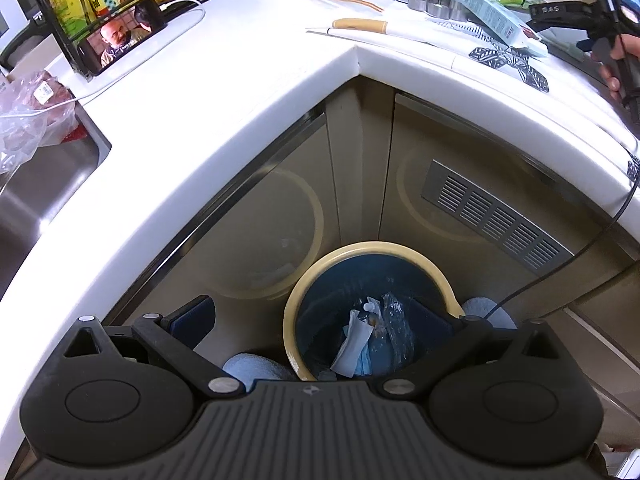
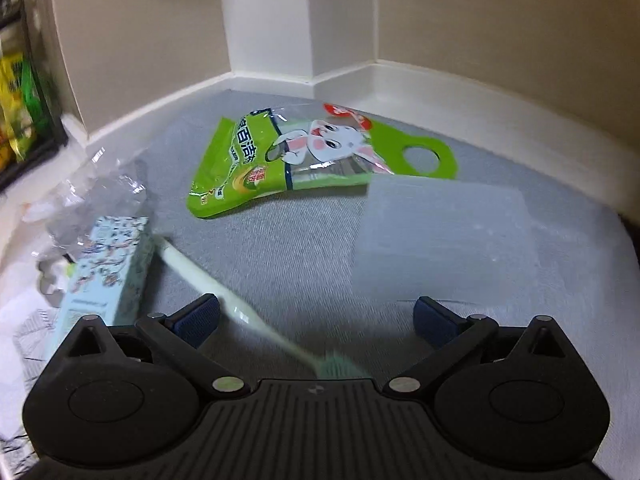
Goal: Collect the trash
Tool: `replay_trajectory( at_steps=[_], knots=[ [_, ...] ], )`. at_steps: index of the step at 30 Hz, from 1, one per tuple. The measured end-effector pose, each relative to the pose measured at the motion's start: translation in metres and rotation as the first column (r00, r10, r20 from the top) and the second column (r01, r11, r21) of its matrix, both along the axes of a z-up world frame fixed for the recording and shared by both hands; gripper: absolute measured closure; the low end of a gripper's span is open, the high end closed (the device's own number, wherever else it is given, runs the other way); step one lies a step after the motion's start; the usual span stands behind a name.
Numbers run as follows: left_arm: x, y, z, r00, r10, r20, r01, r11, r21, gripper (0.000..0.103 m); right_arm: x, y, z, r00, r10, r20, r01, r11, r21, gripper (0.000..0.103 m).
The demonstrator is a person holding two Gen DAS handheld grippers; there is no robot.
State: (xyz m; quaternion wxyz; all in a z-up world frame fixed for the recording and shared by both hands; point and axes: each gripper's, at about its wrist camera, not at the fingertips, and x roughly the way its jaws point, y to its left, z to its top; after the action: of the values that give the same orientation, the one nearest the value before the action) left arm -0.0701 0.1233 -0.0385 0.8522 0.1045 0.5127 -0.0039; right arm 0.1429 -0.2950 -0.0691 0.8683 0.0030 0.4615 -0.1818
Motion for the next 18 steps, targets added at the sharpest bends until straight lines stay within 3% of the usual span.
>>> replay_trajectory(
  at_steps=[4,6,8,9,10,11,15,18],
  knots=[
    [0.004,-0.004,0.002,1.0,-0.008,0.0,0.008,1.0,0.001,0.0,0.005,0.005,-0.006,0.999,0.044,0.006,-0.044,0.998,-0.038,0.001],
    [0.006,-0.007,0.003,1.0,-0.012,0.0,0.012,1.0,0.004,0.0,0.001,0.007,-0.005,0.998,0.063,0.03,-0.061,0.997,-0.047,0.014],
    [0.008,-0.011,0.005,1.0,-0.018,0.001,0.018,1.0,0.007,0.0,-0.005,0.011,0.0,0.995,0.077,0.056,-0.074,0.996,-0.058,0.049],
    [0.008,-0.013,0.005,1.0,-0.023,0.002,0.023,1.0,0.009,0.0,-0.008,0.014,0.001,0.994,0.09,0.061,-0.086,0.994,-0.062,0.058],
    [0.009,-0.016,0.006,1.0,-0.029,0.004,0.029,1.0,0.01,0.0,-0.011,0.016,0.003,0.993,0.101,0.063,-0.097,0.993,-0.063,0.078],
    [0.01,-0.018,0.008,0.999,-0.036,0.007,0.036,0.999,0.012,0.0,-0.014,0.017,0.004,0.992,0.108,0.064,-0.104,0.993,-0.063,0.087],
    [0.022,-0.035,0.016,0.996,-0.085,0.027,0.084,0.996,0.04,0.0,-0.035,0.019,0.01,0.992,0.097,0.081,-0.094,0.995,-0.036,0.094],
    [0.036,-0.055,0.031,0.99,-0.127,0.067,0.124,0.991,0.047,0.0,-0.053,0.003,0.018,0.994,0.009,0.107,-0.013,0.999,0.037,0.096]
  ],
)
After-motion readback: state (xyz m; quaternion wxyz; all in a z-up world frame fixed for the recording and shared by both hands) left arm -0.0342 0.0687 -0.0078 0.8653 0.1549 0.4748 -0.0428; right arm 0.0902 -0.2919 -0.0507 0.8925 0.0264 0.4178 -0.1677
